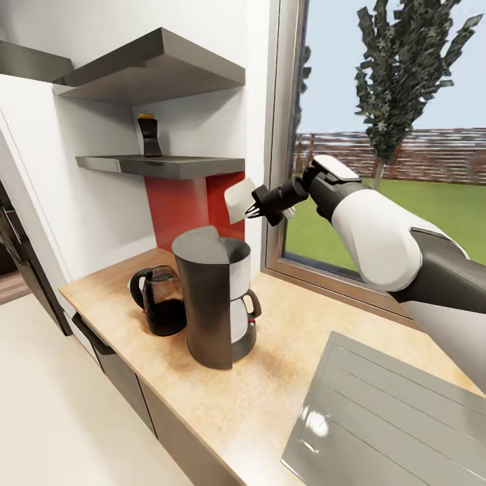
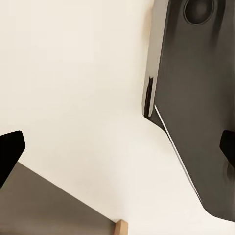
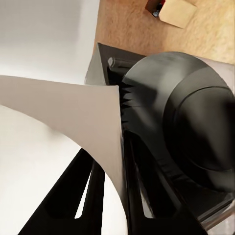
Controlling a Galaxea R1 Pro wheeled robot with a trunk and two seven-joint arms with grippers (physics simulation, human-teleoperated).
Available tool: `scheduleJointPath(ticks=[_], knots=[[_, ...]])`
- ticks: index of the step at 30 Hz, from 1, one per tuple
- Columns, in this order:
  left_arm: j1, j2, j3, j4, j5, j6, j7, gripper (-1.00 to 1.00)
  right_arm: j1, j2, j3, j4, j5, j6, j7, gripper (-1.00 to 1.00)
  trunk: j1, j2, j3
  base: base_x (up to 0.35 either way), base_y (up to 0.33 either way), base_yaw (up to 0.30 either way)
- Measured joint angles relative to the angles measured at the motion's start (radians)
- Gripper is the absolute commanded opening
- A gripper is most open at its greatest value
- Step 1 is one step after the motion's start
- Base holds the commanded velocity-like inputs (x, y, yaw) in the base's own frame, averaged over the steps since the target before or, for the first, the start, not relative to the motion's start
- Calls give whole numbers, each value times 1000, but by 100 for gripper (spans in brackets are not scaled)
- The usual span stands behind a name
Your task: Set up a coffee station on the kitchen countertop: keep the coffee maker on the countertop, move the bottle of coffee from the kitchen shelf to the counter next to the coffee maker, place a paper coffee filter on top of the coffee maker, put the saucer next to the coffee maker with the coffee cup on the saucer, and place the electric kettle next to the coffee maker.
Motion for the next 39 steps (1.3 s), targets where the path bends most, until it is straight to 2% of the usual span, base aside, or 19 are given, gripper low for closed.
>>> scheduleJointPath(ticks=[6,16,23,25,28,39], knots=[[0,0,0,0,0,0,0,100,0,0,1,62,0,-33,-2,-100,0,0,0,0,0,0],[0,0,0,0,0,0,0,100,0,0,1,90,-1,-59,-5,-100,0,0,0,0,0,0],[0,0,0,0,0,0,0,100,0,0,1,96,-1,-63,-8,-100,0,0,0,0,0,0],[0,0,0,0,0,0,0,100,0,0,1,95,-2,-64,-41,-100,0,0,0,0,0,0],[0,0,0,0,0,0,0,100,0,0,0,95,-4,-66,-57,-100,0,0,0,0,0,0],[0,-1,0,1,0,0,0,100,0,0,0,96,-4,-66,-62,-100,0,0,0,0,0,0]])
